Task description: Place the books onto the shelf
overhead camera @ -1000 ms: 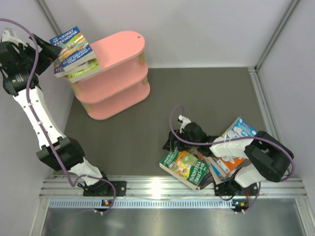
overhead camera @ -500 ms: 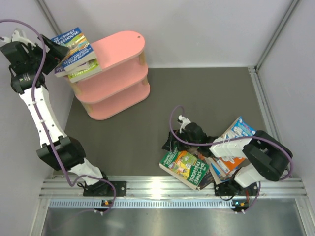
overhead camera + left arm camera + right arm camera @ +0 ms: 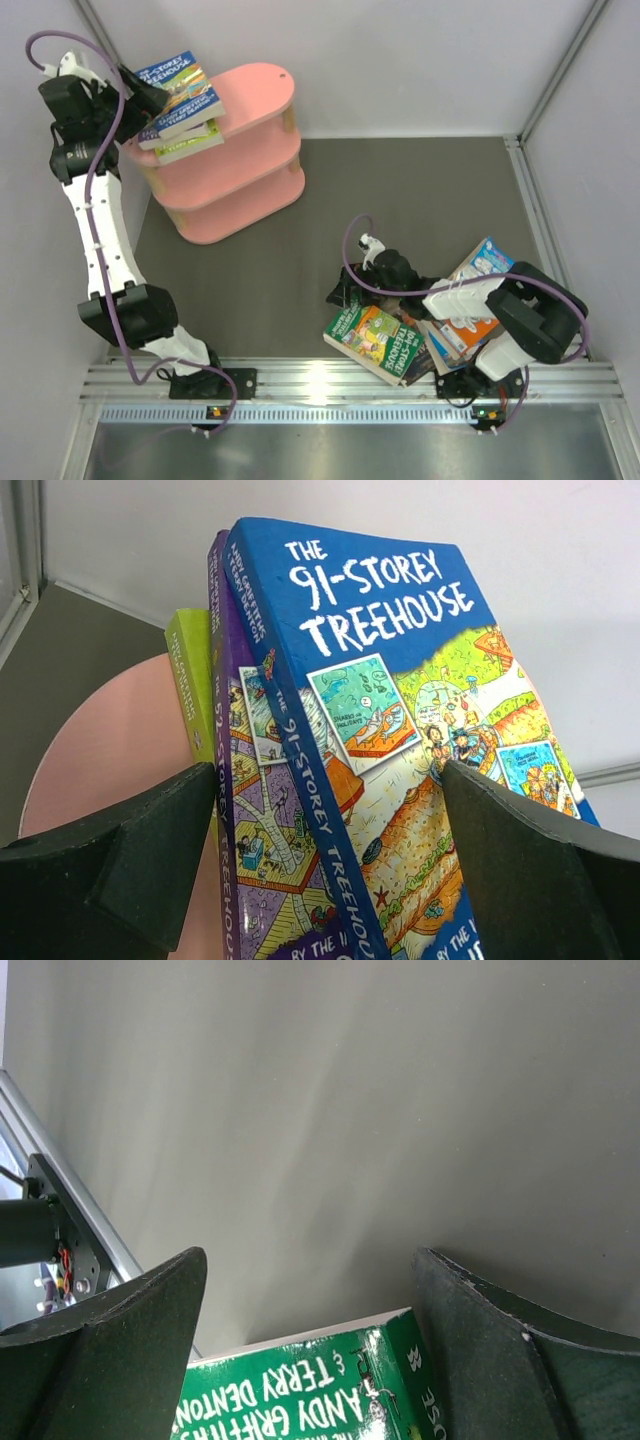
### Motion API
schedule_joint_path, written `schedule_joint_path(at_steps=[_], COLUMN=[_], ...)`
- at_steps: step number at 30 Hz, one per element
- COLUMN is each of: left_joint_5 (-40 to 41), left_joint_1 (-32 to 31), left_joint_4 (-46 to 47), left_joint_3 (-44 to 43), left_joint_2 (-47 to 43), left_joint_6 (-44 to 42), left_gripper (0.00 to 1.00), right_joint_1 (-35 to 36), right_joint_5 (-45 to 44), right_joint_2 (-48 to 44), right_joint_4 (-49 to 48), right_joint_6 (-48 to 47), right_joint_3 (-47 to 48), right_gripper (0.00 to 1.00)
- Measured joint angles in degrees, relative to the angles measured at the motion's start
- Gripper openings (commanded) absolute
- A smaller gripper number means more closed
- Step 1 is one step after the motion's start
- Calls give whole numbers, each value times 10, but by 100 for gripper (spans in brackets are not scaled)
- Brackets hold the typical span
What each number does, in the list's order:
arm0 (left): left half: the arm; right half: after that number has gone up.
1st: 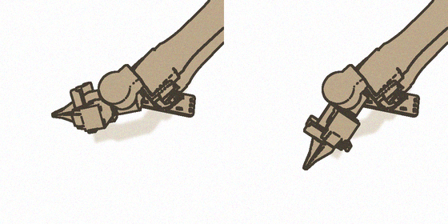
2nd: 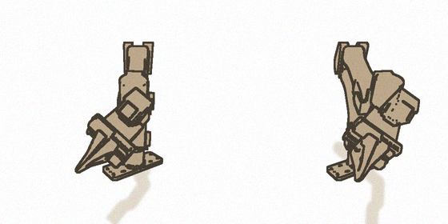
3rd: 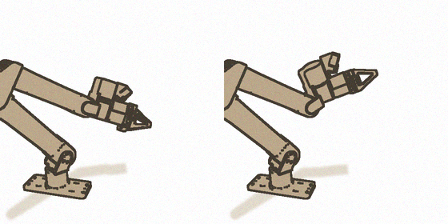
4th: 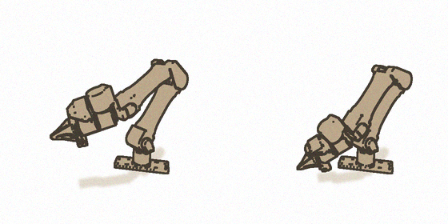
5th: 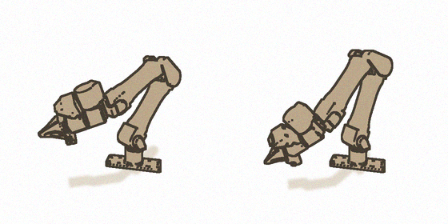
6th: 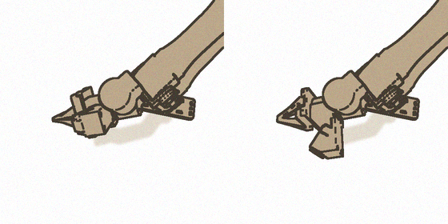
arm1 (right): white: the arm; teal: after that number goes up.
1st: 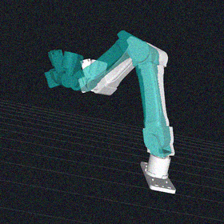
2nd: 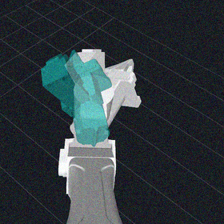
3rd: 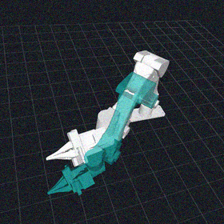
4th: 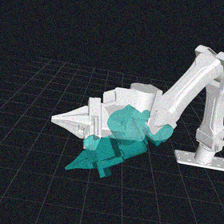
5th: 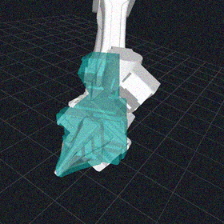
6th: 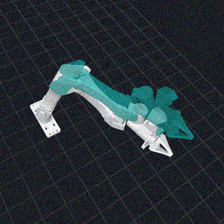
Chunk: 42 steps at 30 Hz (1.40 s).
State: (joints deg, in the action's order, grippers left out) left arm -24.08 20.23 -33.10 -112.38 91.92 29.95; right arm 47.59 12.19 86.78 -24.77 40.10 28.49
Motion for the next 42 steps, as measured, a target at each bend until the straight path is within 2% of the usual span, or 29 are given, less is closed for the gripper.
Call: schedule_joint_path(at_steps=[15,24,28,33,35,37,42], left_joint_5=[109,187,181,109,82,71,137], left_joint_1=[-4,-1,-1,-11,-37,-94,-330], left_joint_4=[18,97,125,155,157,150,82], left_joint_3=[68,160,201,250,266,268,235], left_joint_2=[-90,-220,-287,-355,-370,-366,-274], left_joint_6=[-7,9,33,90,111,121,106], left_gripper=[99,99,99,99,99,99,99], right_joint_1=[0,0,0,0,0,0,-3], right_joint_5=[4,-14,-39,-75,-90,-107,-150], right_joint_2=[6,-29,-58,-123,-144,-164,-202], right_joint_4=[-16,66,141,235,265,287,334], right_joint_6=[-1,-19,-36,-62,-72,-81,-85], right_joint_3=[-2,8,26,71,98,119,128], right_gripper=[84,84,84,86,86,87,88])
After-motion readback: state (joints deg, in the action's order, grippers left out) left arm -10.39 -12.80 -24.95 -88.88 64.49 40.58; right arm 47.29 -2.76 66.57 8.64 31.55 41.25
